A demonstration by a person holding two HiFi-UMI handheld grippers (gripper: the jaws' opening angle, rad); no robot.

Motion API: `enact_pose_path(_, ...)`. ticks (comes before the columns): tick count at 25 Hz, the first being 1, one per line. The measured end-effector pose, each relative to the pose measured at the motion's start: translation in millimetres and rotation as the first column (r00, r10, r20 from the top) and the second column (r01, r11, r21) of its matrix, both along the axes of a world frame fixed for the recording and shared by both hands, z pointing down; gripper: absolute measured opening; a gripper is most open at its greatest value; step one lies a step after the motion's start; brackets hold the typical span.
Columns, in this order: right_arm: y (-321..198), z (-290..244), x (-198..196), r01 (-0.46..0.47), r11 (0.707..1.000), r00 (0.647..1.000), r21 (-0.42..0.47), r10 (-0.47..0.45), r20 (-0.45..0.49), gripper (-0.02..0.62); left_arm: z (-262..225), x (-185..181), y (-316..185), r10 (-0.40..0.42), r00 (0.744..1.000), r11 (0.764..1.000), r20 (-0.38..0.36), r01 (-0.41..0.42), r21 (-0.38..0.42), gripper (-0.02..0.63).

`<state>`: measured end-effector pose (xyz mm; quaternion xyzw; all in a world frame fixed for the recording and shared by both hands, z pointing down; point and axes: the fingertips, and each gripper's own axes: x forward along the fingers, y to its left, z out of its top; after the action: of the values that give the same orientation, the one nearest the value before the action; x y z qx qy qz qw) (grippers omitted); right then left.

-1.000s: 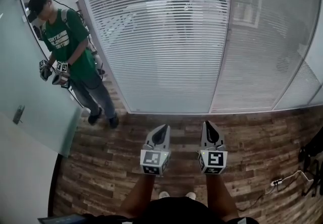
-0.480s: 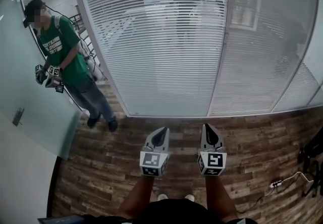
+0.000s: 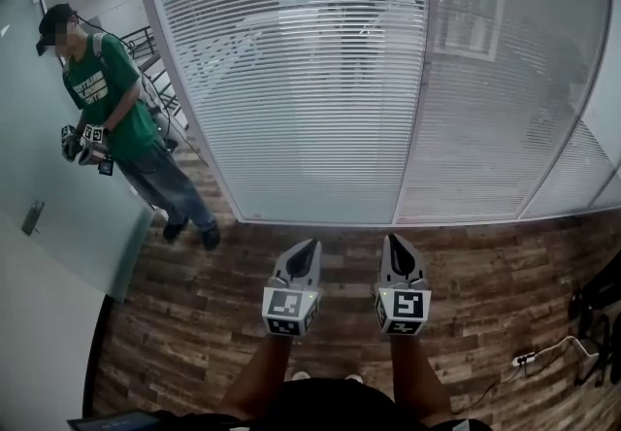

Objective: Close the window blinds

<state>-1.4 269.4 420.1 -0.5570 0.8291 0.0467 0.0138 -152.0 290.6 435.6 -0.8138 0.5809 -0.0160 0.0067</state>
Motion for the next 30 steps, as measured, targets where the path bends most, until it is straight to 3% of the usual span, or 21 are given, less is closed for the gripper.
enact_pose_path(5,-10.3,4.5,11.2,0.016,1.000,1.000,-0.011,-0.016,0.006,-0.003,0.1,12.6,-6.2,-0.012,1.000,1.000,0.004,0.012,0.001,0.000)
enact_pose_path(14,-46.7,9.3,6.5,0.012,1.000,1.000,-0.021,-0.012,-0.008,-0.003,7.1,2.4,-41.4,-0.033,0.999,0.999,-0.002,0.033,-0.014,0.000)
enact_pose_path(22,-109.9,13.7,-12.5,0.001,1.000,1.000,-0.026,-0.001,-0.016,-0.003,15.7,-17.9,-106.9,-0.038,0.999,0.999,0.003,0.038,-0.039,0.000)
enact_pose_path(30,-181.6,15.5,-27.9,-0.031,0.998,0.999,-0.048,0.030,-0.036,-0.003,9.7,-32.6,-184.9,0.009,1.000,0.999,-0.011,-0.010,-0.033,0.000)
